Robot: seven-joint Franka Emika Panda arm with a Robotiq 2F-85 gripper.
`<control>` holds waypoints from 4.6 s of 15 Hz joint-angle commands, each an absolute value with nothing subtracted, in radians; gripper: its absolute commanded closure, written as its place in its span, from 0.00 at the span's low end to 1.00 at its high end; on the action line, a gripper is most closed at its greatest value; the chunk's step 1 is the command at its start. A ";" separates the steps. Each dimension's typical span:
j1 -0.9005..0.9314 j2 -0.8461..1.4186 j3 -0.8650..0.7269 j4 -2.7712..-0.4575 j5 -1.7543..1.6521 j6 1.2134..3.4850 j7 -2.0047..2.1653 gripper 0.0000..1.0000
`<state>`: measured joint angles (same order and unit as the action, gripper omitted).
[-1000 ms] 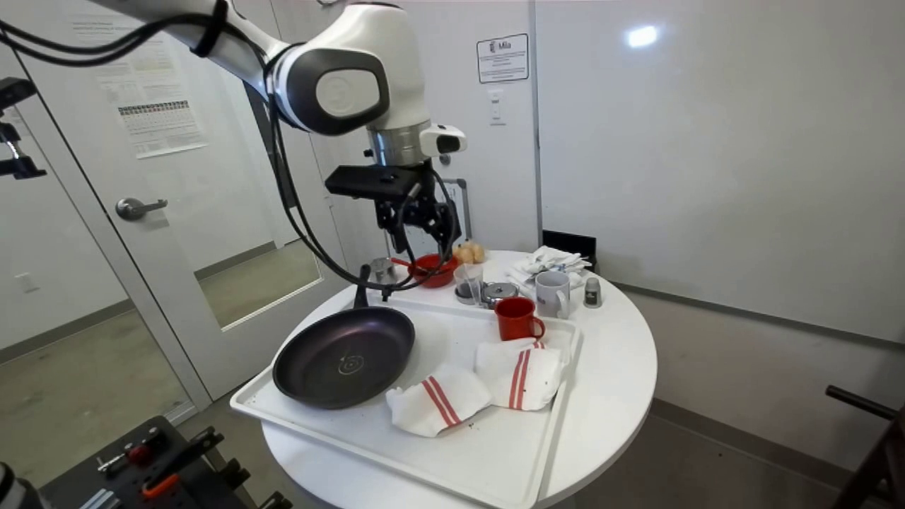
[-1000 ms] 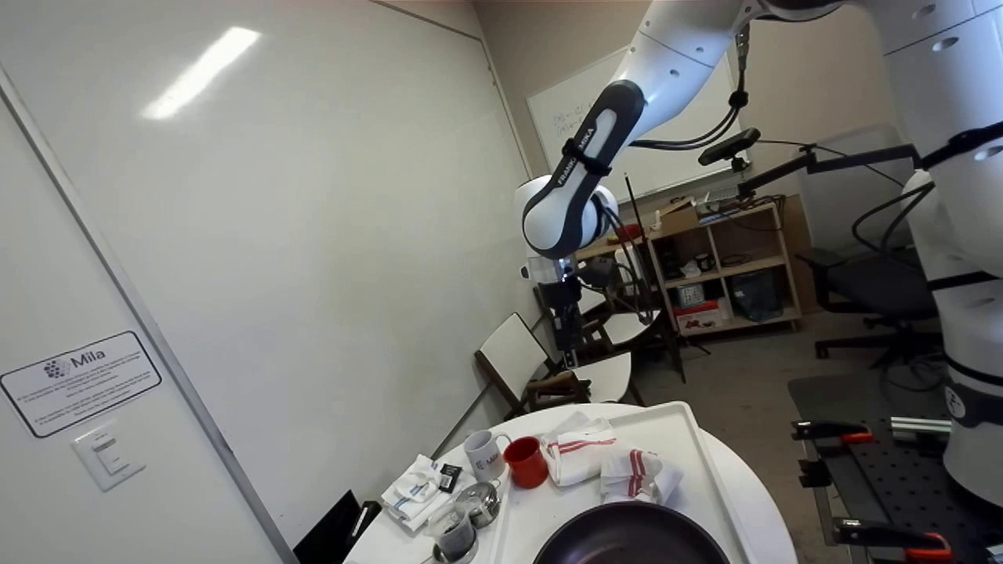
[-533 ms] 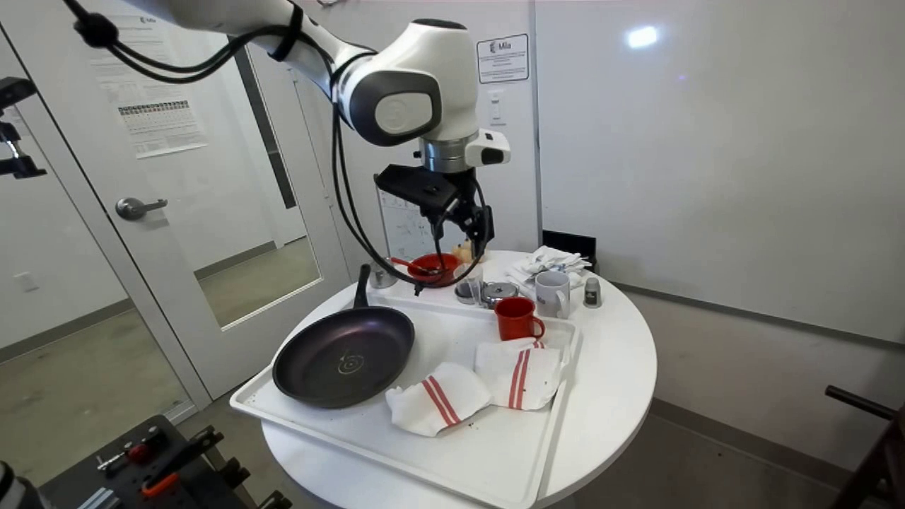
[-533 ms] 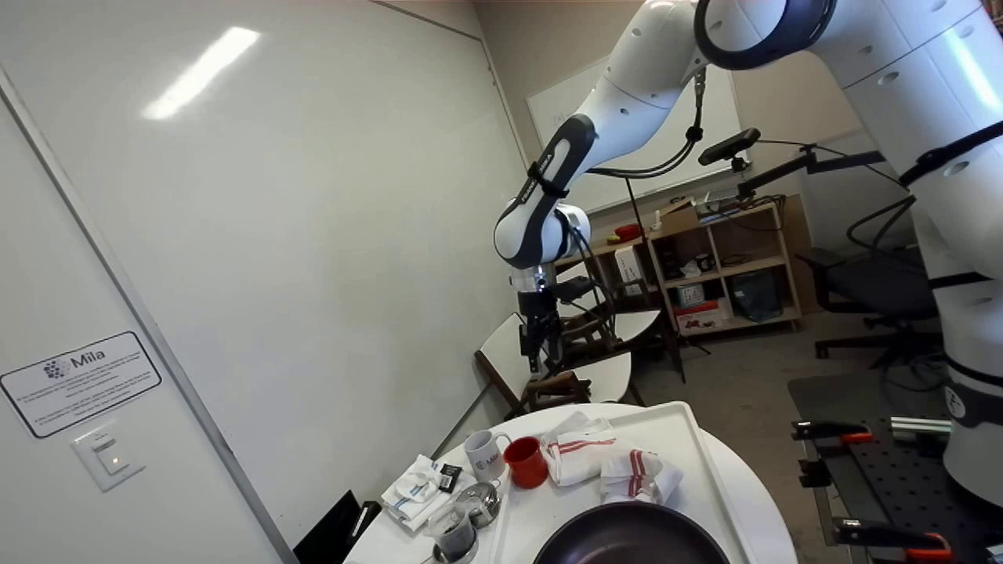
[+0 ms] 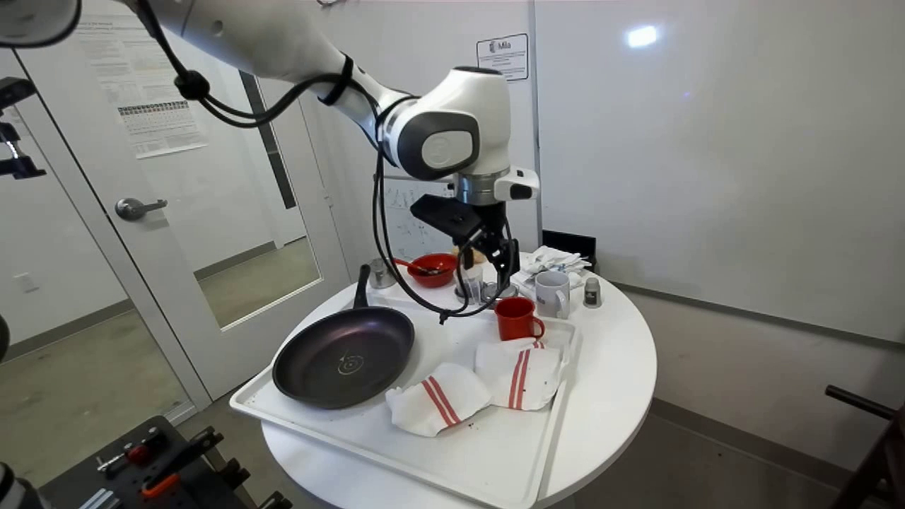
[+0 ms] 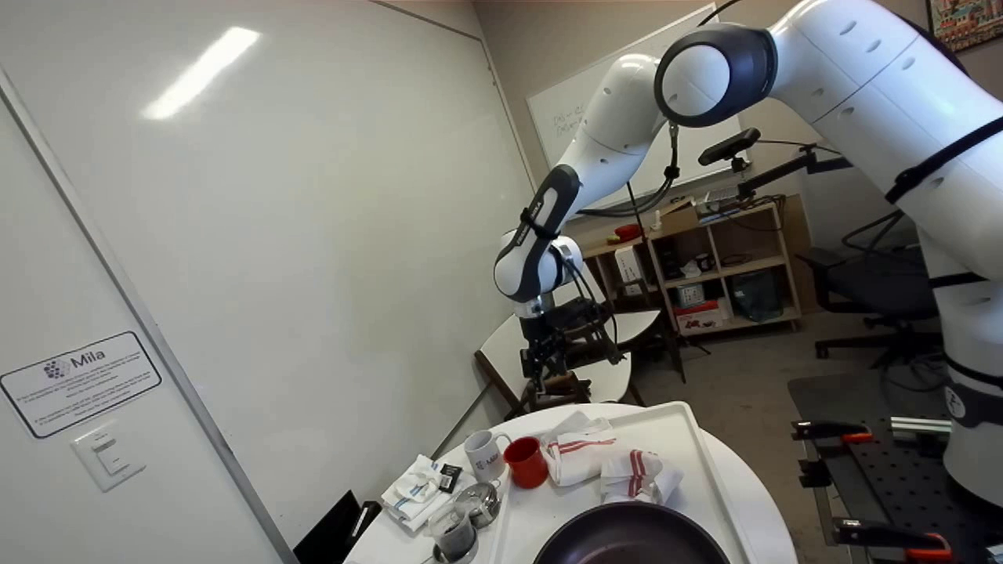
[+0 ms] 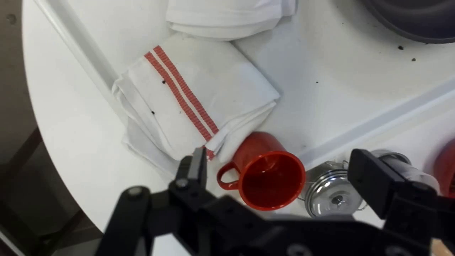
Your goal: Use one white and red towel to wipe the black pan.
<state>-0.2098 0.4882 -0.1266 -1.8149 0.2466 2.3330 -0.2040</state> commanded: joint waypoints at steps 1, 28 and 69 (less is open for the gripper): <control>-0.219 0.521 -0.115 -1.763 0.205 2.311 -0.134 0.00; -0.277 0.913 -0.105 -1.393 0.199 2.133 0.031 0.00; -0.334 1.173 -0.068 -1.133 0.210 2.153 0.026 1.00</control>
